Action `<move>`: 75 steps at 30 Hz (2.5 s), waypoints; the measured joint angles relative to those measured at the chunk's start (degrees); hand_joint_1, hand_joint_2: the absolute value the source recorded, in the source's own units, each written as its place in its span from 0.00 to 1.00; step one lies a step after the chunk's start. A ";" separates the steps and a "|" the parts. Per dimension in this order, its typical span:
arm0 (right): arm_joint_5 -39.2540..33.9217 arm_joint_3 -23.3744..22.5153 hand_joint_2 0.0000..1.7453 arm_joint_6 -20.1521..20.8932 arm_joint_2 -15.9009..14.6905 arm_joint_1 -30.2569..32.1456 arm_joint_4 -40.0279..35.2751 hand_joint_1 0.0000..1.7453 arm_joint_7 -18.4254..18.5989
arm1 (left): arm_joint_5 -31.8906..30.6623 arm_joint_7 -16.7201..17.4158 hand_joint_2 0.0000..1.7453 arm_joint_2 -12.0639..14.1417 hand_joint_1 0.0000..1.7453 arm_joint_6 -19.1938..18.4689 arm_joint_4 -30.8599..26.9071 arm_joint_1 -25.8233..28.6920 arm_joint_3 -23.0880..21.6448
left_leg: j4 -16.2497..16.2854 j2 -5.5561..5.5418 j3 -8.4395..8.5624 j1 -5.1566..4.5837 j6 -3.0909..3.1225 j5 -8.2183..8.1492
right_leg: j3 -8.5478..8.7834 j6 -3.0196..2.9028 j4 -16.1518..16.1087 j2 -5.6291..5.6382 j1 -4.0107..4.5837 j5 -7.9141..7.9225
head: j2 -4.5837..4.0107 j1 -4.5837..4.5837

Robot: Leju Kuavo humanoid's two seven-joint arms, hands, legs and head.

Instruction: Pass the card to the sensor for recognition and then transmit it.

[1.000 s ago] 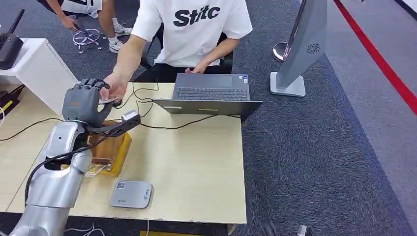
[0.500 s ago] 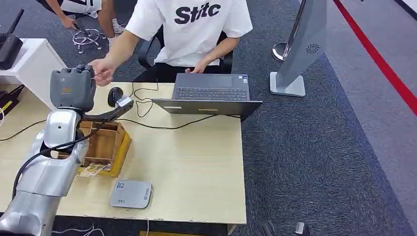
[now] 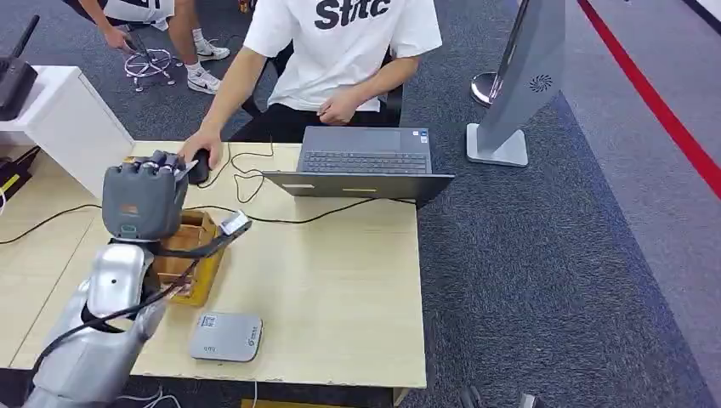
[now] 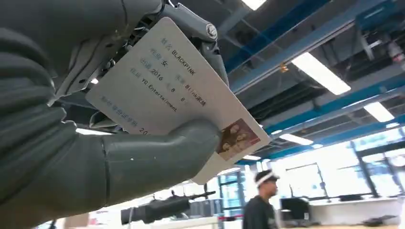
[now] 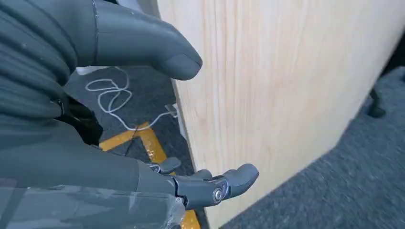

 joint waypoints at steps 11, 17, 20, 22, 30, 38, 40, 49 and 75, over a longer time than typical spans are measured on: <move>-2.71 -4.79 1.00 2.25 -0.70 3.22 -0.07 0.00 -2.36 | 0.02 -10.32 1.00 -2.93 1.00 6.77 -9.65 23.92 -5.11 | -0.01 0.13 -0.01 -0.01 0.08 -0.13 | -0.02 0.05 -0.04 0.06 -0.01 -0.04 | 0.00 0.00; -2.58 -5.90 1.00 2.17 -1.11 3.69 -0.09 0.00 -2.78 | 0.26 -12.02 1.00 -3.45 1.00 6.58 -10.96 28.74 -4.74 | -0.01 0.12 0.01 0.00 0.07 -0.12 | 0.02 0.05 -0.03 0.05 0.00 -0.03 | 0.00 -0.02; -2.54 -6.34 1.00 2.17 -1.16 3.76 -0.09 0.00 -2.98 | 2.36 -13.25 1.00 -4.53 1.00 5.90 -10.96 30.48 -3.78 | -0.01 0.13 0.02 0.00 0.07 -0.12 | 0.03 0.05 -0.03 0.05 0.00 -0.03 | 0.00 -0.02; -2.49 -6.67 1.00 2.21 -1.18 3.82 -0.11 0.00 -3.06 | 4.56 -14.11 1.00 -6.03 1.00 5.53 -10.31 32.02 -2.28 | -0.01 0.14 0.02 -0.01 0.08 -0.12 | 0.03 0.05 -0.03 0.05 0.00 -0.03 | 0.00 -0.02; -0.26 -6.95 1.00 2.17 -1.20 3.93 -0.20 0.00 -2.93 | 6.86 -25.19 1.00 -15.46 1.00 6.69 0.50 33.62 15.82 | -0.01 0.15 0.03 0.00 0.08 -0.13 | 0.02 0.05 -0.03 0.08 0.00 -0.03 | 0.00 -0.02; 1.33 -6.93 1.00 1.86 -1.20 3.58 -0.28 0.00 -2.67 | 4.18 -29.75 1.00 -22.51 1.00 7.43 11.02 30.01 30.01 | -0.01 0.07 0.06 -0.01 0.08 -0.12 | 0.11 0.05 -0.03 -0.03 0.00 -0.03 | 0.00 0.00; 1.51 -6.93 1.00 1.77 -1.20 3.51 -0.28 0.00 -2.67 | 3.58 -30.05 1.00 -23.51 1.00 7.91 13.17 28.85 31.50 | -0.01 0.03 0.10 -0.01 0.08 -0.12 | 0.16 0.05 -0.03 -0.04 0.00 -0.03 | 0.00 0.00; 1.92 -6.93 1.00 1.84 -1.20 3.36 -0.28 0.00 -2.69 | 4.33 -32.81 1.00 -26.60 1.00 12.61 14.47 27.96 33.95 | -0.02 0.04 0.28 0.00 0.08 -0.10 | 0.29 0.04 -0.02 -0.04 0.00 -0.03 | 0.00 0.00; 6.70 -5.62 1.00 0.60 -0.94 1.32 -0.26 0.00 -0.31 | 5.84 -23.53 1.00 -21.45 1.00 5.91 -4.89 18.99 32.09 | -0.01 -0.05 0.19 0.05 -0.05 0.14 | 0.21 -0.01 0.03 -0.09 0.03 0.09 | 0.00 -0.02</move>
